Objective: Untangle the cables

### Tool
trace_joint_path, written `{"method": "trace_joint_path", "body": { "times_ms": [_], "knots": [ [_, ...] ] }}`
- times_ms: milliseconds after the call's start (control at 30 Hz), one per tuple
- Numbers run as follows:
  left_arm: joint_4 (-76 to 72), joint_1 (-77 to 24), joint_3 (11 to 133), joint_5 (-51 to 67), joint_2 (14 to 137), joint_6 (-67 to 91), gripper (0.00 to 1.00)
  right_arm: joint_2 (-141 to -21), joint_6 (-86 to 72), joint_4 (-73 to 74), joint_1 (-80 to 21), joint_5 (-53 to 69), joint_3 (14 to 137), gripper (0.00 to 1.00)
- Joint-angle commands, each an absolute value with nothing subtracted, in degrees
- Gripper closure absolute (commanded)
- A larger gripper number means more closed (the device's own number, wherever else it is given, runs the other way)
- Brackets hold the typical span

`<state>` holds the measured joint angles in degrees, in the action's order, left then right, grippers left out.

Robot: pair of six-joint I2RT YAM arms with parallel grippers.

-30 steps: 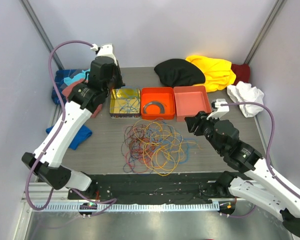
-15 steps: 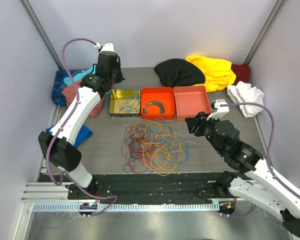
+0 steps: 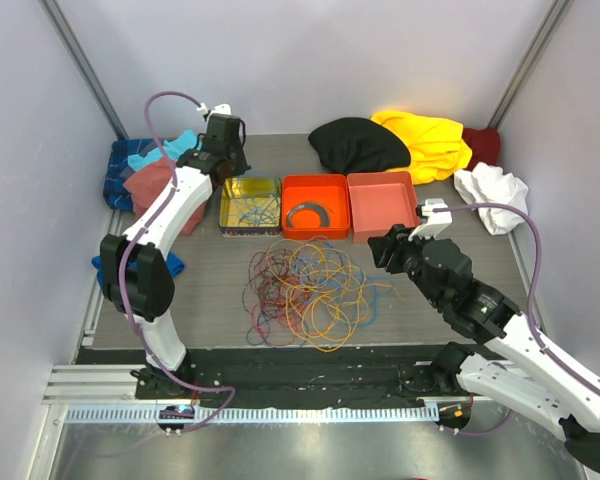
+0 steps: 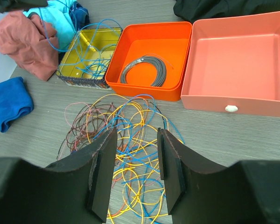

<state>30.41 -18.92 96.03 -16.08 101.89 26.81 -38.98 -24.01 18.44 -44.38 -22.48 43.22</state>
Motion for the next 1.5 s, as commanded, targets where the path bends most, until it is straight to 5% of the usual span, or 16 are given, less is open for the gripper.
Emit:
{"method": "trace_joint_path", "body": {
  "times_ms": [0,667,800,900,1200,1300,1367,1467],
  "knots": [
    [27.3,-18.5,94.4,-13.9,104.3,28.7,1.0,-39.6,-23.2,16.2,-44.2,-22.4,43.6,0.52],
    [28.9,-18.5,99.5,-17.0,118.3,26.5,1.0,-39.7,-23.2,17.1,-44.2,-22.9,43.4,0.52],
    [25.1,-18.5,94.5,-18.9,111.5,25.7,0.58,-40.3,-23.4,16.9,-44.3,-22.8,43.5,0.52],
    [25.8,-18.5,93.4,-20.4,107.0,24.6,0.42,-40.7,-23.6,16.7,-44.3,-22.4,43.6,0.52],
    [28.2,-18.5,88.3,-23.2,96.0,25.6,0.21,-40.9,-24.3,16.4,-44.3,-21.7,43.6,0.52],
    [27.1,-20.0,81.1,-23.5,87.1,27.4,0.17,-40.3,-24.9,17.0,-44.3,-22.2,43.4,0.52],
    [26.3,-22.9,73.8,-25.9,81.9,27.9,0.01,-39.9,-25.2,17.4,-44.3,-22.8,42.9,0.52],
    [26.6,-31.7,64.1,-29.4,74.4,29.1,0.0,-39.5,-26.0,17.4,-44.2,-23.3,41.4,0.52]
  ]
}}
